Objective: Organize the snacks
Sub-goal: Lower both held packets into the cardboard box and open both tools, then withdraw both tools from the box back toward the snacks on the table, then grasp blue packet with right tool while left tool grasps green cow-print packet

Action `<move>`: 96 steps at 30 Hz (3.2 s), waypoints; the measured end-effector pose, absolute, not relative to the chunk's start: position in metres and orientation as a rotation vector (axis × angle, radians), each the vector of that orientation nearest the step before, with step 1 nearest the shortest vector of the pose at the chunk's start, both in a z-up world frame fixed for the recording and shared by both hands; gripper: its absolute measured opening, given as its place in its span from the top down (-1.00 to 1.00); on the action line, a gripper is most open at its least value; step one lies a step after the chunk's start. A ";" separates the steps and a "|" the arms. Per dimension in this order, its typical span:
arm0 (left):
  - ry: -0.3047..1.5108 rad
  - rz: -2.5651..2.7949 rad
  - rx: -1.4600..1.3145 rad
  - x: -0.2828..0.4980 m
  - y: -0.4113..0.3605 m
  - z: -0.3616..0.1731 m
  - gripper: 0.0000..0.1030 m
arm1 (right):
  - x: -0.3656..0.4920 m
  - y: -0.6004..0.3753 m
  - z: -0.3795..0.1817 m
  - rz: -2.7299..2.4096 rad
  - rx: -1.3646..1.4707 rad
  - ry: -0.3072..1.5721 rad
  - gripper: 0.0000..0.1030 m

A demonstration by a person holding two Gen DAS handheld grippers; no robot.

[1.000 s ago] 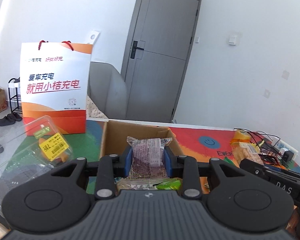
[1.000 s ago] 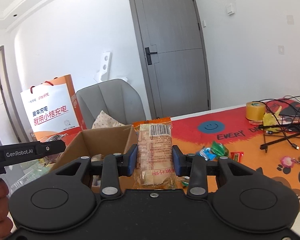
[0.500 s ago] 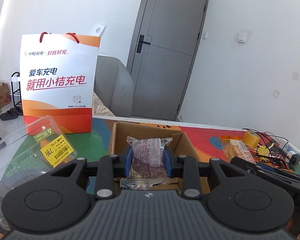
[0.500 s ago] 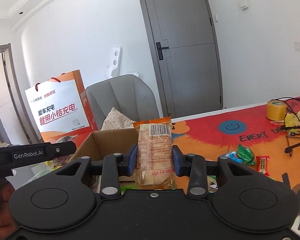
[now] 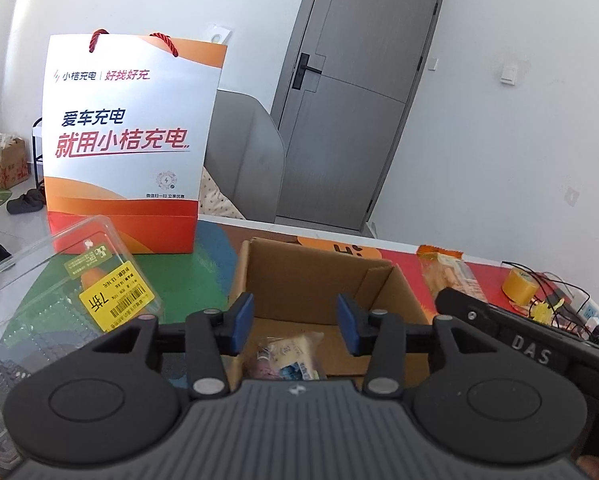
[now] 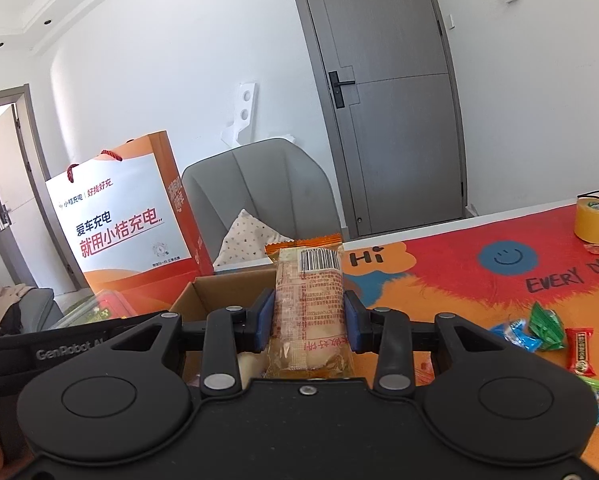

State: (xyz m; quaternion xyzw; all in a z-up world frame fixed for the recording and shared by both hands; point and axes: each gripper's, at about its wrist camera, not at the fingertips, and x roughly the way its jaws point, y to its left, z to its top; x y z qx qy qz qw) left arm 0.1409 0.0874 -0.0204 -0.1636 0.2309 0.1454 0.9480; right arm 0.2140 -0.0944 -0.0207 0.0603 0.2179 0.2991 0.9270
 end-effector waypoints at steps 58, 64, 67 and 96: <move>0.551 0.113 -0.270 0.139 -0.031 -0.021 -0.99 | 0.175 -0.251 -0.033 0.383 0.201 0.498 -1.00; 0.586 0.075 -0.259 0.148 -0.050 -0.023 -0.98 | 0.177 -0.272 -0.037 0.380 0.234 0.511 -1.00; 0.594 0.063 -0.254 0.153 -0.059 -0.025 -0.98 | 0.179 -0.281 -0.041 0.376 0.254 0.516 -0.99; 0.634 0.109 -0.198 0.225 -0.096 -0.061 -0.54 | 0.243 -0.292 -0.096 0.348 0.335 0.653 -0.56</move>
